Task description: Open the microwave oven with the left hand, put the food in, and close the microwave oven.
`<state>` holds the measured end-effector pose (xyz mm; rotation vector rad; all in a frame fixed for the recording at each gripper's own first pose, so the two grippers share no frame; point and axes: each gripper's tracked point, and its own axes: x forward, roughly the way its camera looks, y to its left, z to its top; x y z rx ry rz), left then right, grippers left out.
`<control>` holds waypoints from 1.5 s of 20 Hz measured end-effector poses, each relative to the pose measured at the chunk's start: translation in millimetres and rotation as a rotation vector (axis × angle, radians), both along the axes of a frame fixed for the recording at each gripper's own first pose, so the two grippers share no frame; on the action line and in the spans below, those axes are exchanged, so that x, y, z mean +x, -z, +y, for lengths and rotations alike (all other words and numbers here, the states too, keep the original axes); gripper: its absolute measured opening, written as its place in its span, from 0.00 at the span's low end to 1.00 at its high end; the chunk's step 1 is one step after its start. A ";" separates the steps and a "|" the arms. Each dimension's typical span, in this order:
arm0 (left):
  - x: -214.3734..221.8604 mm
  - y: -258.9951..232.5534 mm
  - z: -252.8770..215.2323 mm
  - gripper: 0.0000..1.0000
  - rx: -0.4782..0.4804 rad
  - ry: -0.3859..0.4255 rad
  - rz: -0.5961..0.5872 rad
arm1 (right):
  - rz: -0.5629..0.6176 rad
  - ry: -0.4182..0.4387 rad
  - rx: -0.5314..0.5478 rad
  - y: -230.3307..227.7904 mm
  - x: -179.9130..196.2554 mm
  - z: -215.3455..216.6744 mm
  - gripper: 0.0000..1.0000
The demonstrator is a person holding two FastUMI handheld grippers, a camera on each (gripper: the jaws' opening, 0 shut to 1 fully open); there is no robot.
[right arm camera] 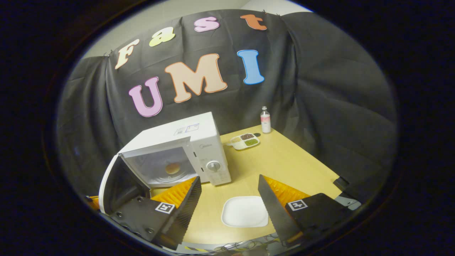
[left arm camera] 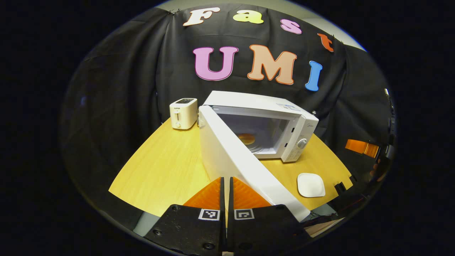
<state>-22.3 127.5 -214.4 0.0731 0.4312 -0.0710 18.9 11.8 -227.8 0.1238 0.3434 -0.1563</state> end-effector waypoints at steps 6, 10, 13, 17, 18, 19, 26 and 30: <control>18.4 -2.3 -55.6 0.01 0.000 0.048 -0.023 | 0.012 -0.009 0.008 0.5 1.8 -32.2 0.99; 36.5 -4.8 -97.3 0.00 -0.007 0.066 -0.040 | 0.013 -0.016 0.008 -2.4 7.7 -47.1 0.99; 53.5 -5.4 -125.6 0.00 -0.021 0.104 -0.059 | 0.010 -0.015 0.012 -2.1 12.9 -56.3 0.99; 77.7 -8.3 -152.5 0.00 -0.033 0.125 -0.080 | 0.002 -0.015 0.019 -8.3 10.1 -66.6 0.99; 83.0 -7.7 -158.1 0.00 -0.042 0.125 -0.082 | 0.005 -0.015 0.018 -8.4 10.1 -68.4 0.99; 88.1 -6.9 -164.9 0.00 -0.055 0.127 -0.082 | 0.007 -0.017 0.018 -8.3 11.2 -68.5 0.99; 122.8 -0.4 -192.7 0.01 -0.094 0.129 -0.085 | -0.007 -0.056 -0.006 -15.2 25.6 -68.2 0.92; 141.7 -0.1 -201.4 0.01 -0.094 0.125 -0.096 | -0.008 -0.060 -0.014 -15.4 30.8 -72.9 0.92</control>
